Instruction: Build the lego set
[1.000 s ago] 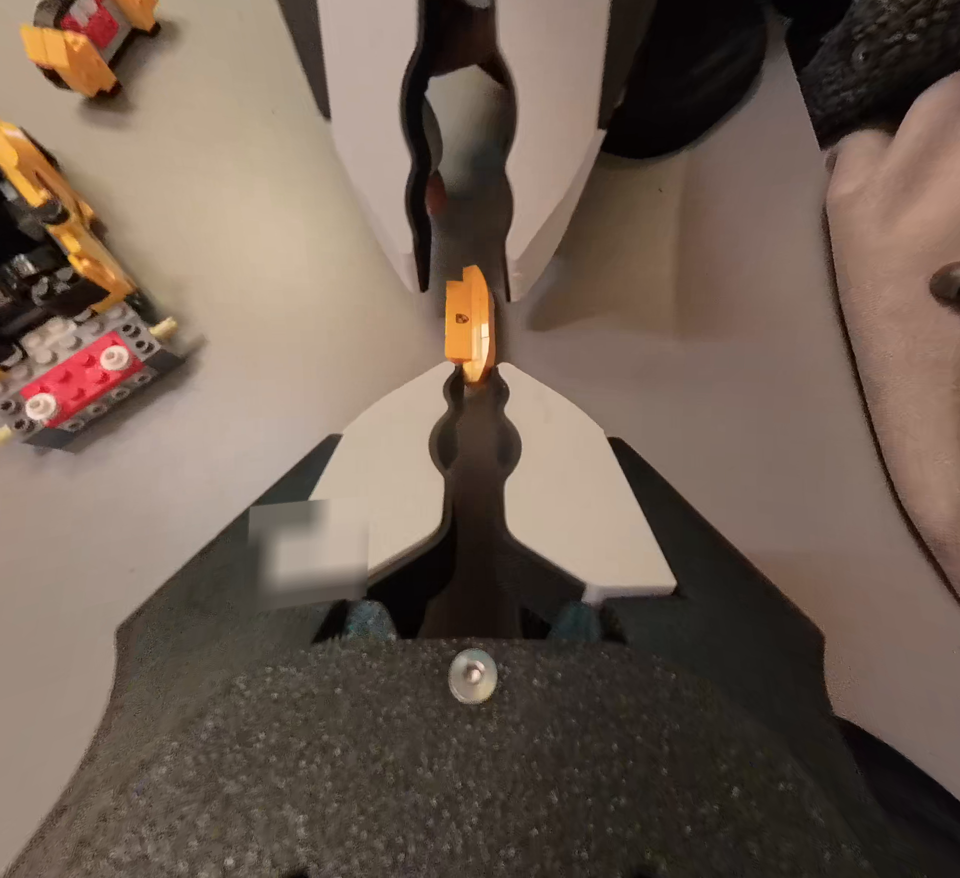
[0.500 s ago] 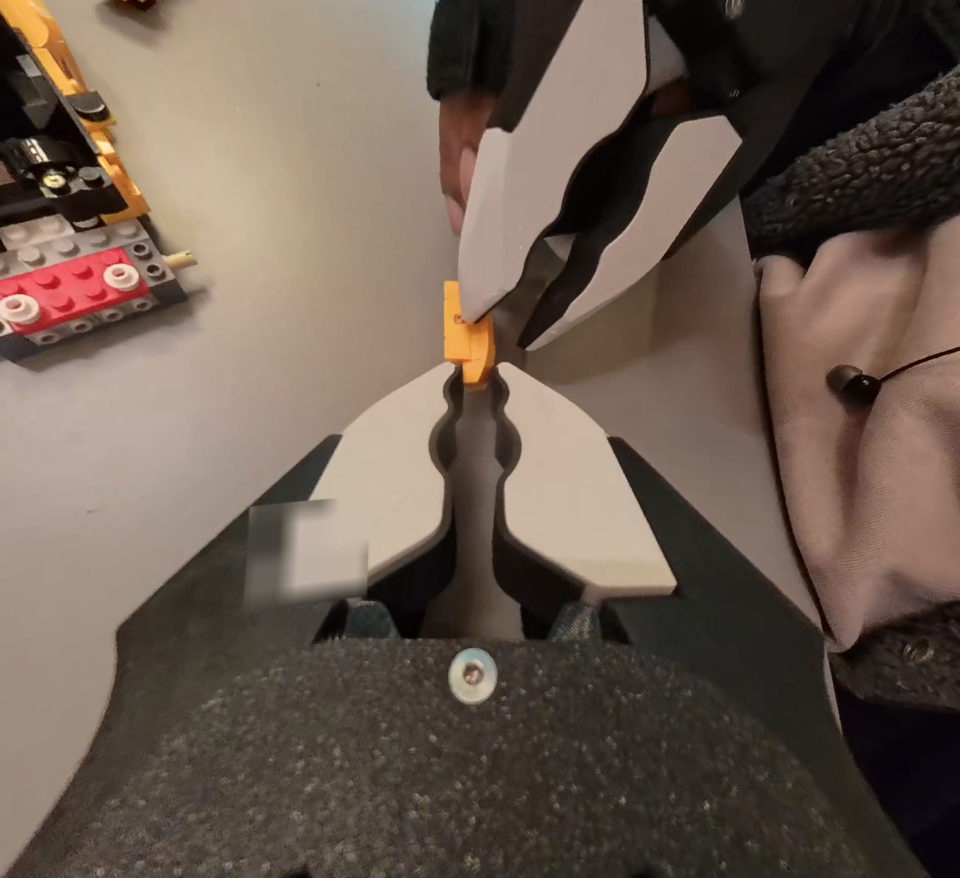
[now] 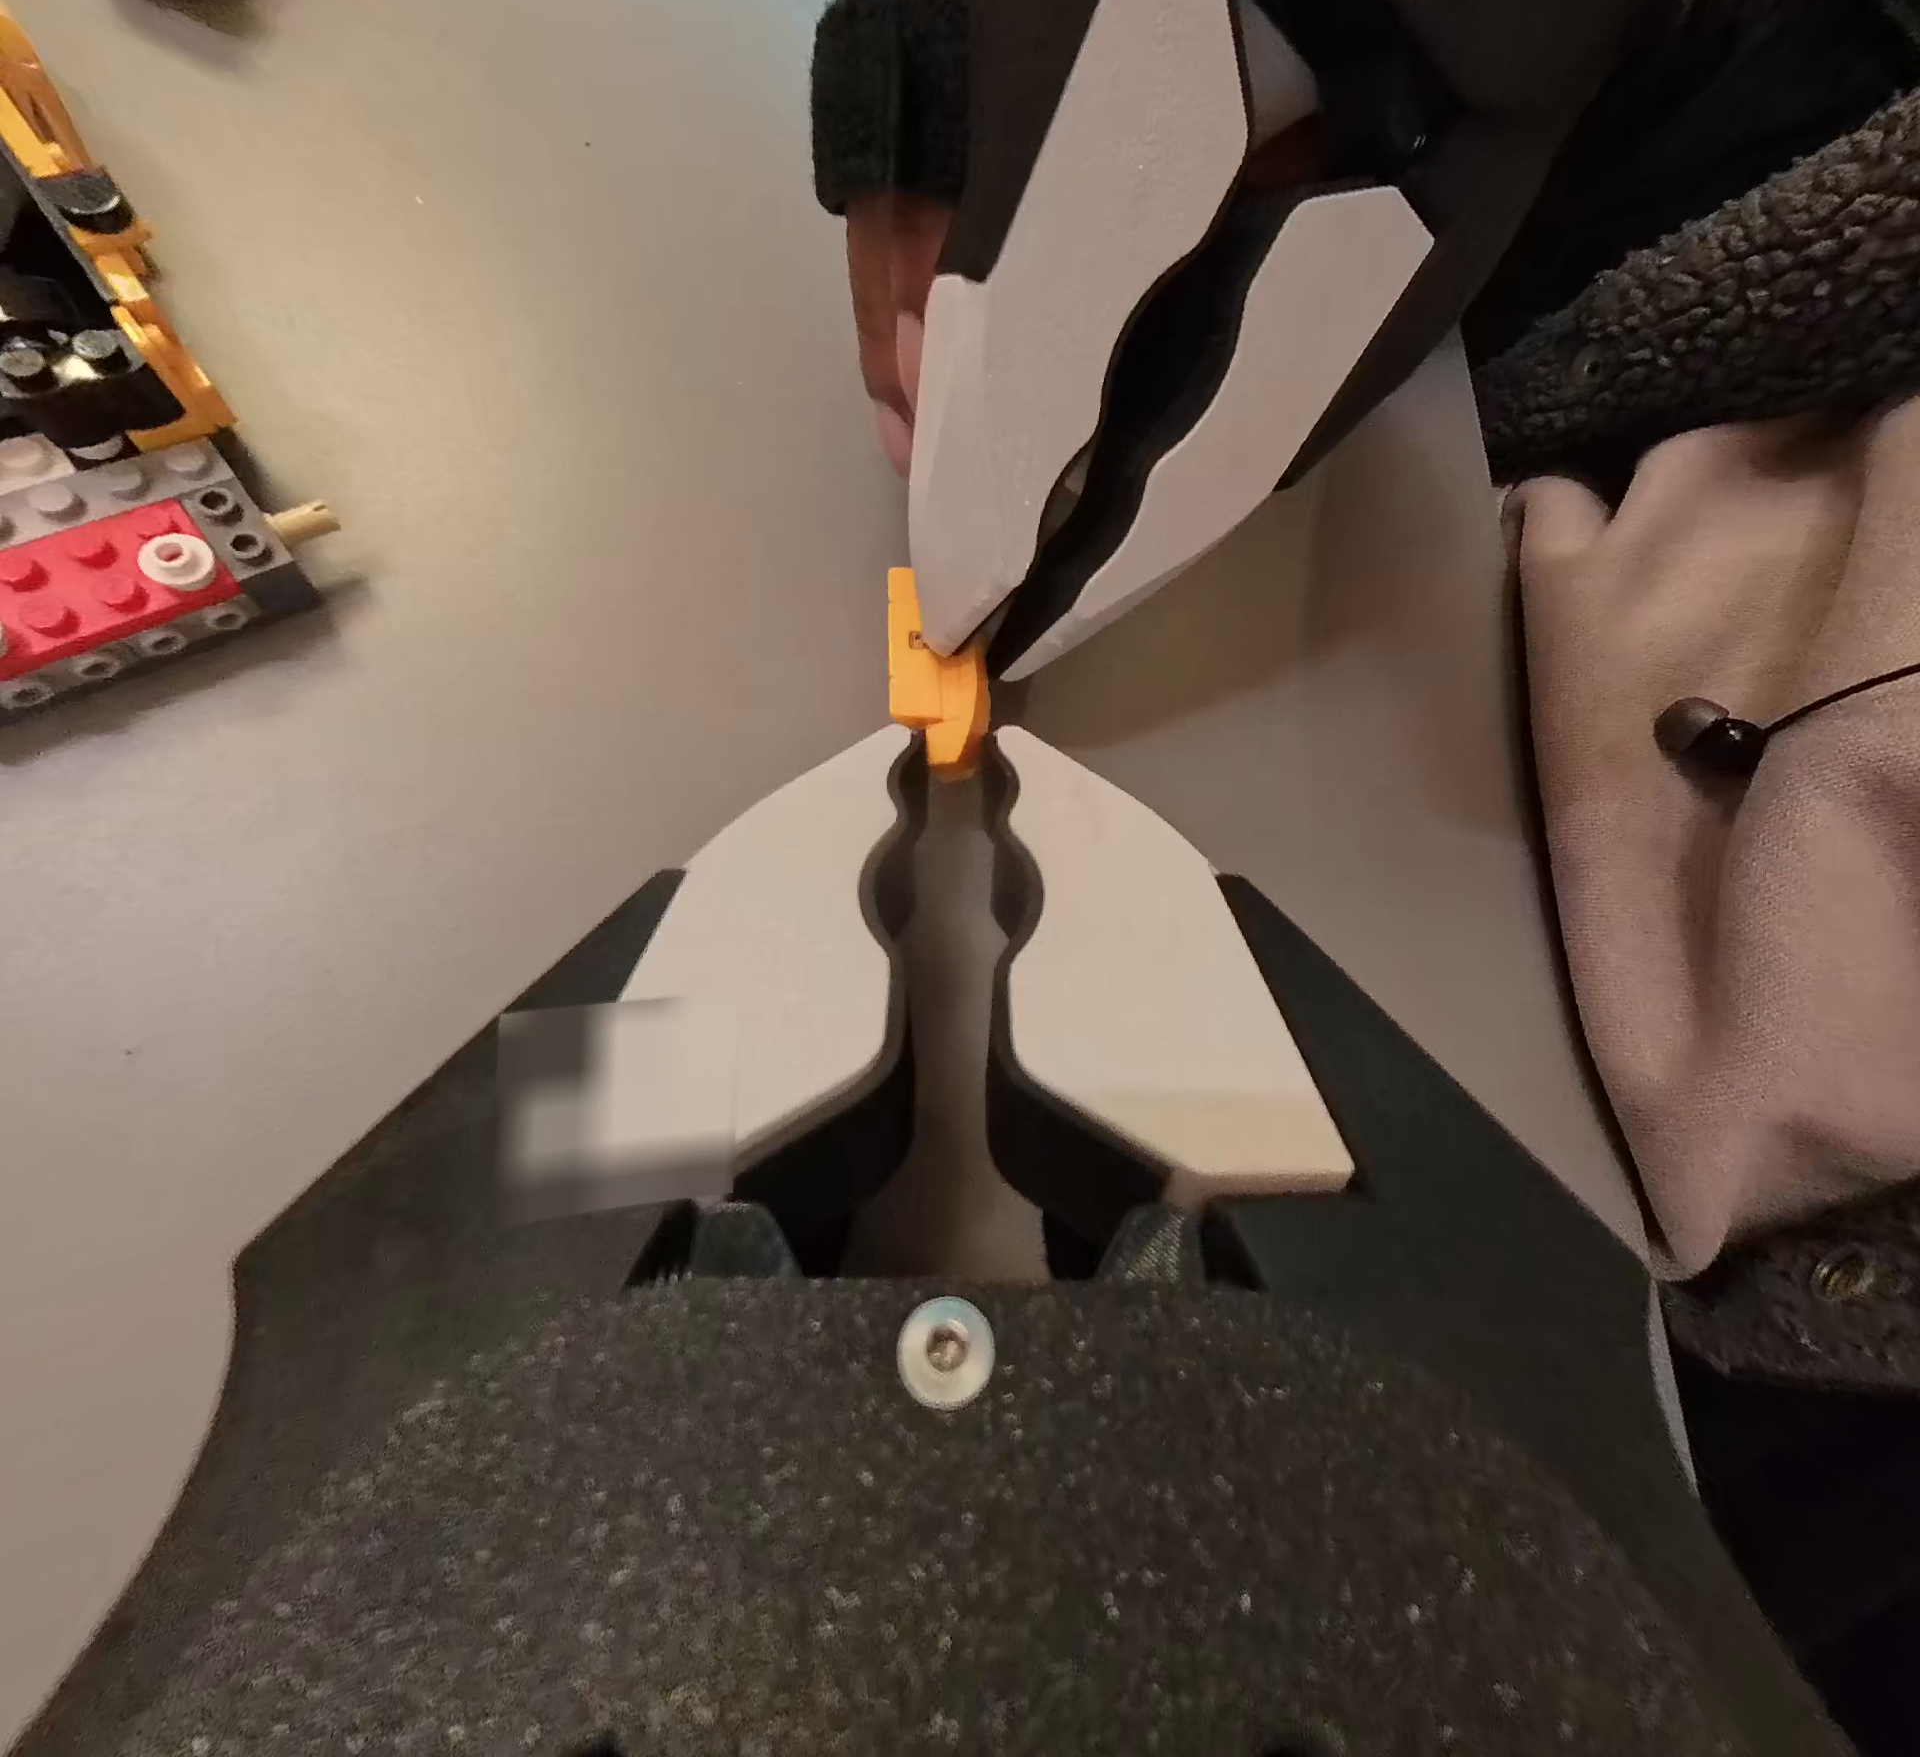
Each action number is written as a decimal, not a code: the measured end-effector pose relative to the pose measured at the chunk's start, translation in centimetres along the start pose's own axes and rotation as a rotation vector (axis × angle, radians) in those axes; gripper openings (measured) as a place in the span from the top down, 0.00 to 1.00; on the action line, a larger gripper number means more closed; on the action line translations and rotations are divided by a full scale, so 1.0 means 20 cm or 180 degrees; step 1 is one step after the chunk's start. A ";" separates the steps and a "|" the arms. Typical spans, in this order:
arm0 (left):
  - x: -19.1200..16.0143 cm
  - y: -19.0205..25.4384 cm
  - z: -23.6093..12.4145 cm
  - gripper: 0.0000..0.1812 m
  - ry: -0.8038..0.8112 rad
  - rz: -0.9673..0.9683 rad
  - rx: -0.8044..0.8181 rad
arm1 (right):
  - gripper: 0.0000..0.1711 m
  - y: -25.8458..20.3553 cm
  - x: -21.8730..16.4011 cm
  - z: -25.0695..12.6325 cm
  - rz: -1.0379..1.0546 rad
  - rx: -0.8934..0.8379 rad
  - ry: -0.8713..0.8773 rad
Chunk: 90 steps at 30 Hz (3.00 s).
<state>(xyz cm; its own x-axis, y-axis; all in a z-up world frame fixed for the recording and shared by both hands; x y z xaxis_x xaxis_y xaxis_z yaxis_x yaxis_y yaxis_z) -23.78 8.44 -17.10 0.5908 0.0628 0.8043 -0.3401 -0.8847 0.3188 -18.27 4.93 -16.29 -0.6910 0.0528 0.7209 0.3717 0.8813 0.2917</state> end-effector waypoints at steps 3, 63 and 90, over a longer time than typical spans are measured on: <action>0.00 0.00 0.00 0.95 0.0017 0.0049 0.0010 | 0.95 0.00 0.00 0.00 0.0042 0.0028 -0.0007; 0.39 -0.18 -0.56 1.00 0.2129 0.0714 0.2384 | 0.92 0.53 0.03 -0.34 0.1236 -0.2024 0.1101; 0.84 -0.78 -0.87 1.00 0.2260 0.0793 0.4040 | 1.00 1.46 0.28 -0.39 0.1541 -0.3453 0.1581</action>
<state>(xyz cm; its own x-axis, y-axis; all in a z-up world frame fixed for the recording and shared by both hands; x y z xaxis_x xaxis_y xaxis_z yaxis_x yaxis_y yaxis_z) -21.27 31.25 0.23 0.0129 -0.2715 0.9624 0.6986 -0.6862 -0.2029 -6.50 27.22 1.15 -0.1282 -0.1276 0.9835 0.9917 -0.0213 0.1265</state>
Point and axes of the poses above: each gripper's, where its closed fingertips meet, z out along the fingers, x out of its top, y = z × x across the jaws, the point moved 4 cm from there along -z, back along the fingers, and after that the axes turned 6 degrees about y, right-handed, at the moved point
